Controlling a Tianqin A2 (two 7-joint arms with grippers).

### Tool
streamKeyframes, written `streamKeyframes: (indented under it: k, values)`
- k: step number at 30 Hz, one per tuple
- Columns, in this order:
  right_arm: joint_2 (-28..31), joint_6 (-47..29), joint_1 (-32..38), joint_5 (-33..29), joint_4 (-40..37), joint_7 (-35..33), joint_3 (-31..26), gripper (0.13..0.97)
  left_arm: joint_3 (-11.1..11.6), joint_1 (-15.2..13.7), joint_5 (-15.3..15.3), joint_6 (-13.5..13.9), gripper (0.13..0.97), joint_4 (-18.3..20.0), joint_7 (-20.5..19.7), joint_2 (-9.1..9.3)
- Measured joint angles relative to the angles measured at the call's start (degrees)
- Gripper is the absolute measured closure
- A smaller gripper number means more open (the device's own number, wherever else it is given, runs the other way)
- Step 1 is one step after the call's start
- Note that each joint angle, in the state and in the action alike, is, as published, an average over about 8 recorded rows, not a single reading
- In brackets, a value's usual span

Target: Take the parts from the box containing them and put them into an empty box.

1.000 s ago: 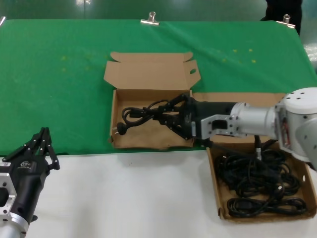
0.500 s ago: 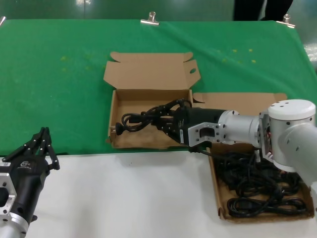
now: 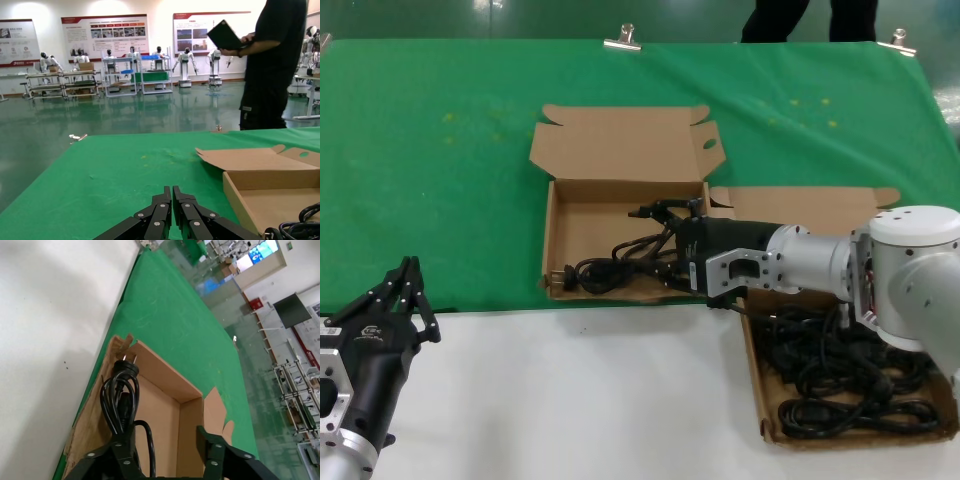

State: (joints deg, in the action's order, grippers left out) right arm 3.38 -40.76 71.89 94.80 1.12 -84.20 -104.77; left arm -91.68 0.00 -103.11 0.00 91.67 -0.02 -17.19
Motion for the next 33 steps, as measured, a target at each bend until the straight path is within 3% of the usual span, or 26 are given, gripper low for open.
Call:
streamKeyframes:
  k: [5, 20, 26, 33]
  values:
    - [0.85, -1.64, 0.13, 0.29, 0.27, 0.1, 0.69, 0.665, 0.0, 0.0, 0.0, 0.0, 0.929, 0.0, 0.0, 0.0]
    - [3.06, -4.38, -0.68, 1.27, 2.5, 1.43, 2.17, 0.329, 0.0, 0.0, 0.0, 0.0, 0.916, 0.0, 0.0, 0.0]
    - [3.61, -2.07, -4.33, 1.63, 6.99, 5.67, 2.72, 0.242, 0.0, 0.0, 0.0, 0.0, 0.895, 0.0, 0.0, 0.0]
    - [4.55, 1.86, -10.54, 2.25, 14.68, 12.9, 3.68, 0.174, 0.0, 0.0, -0.01, 0.0, 0.808, 0.0, 0.0, 0.0]
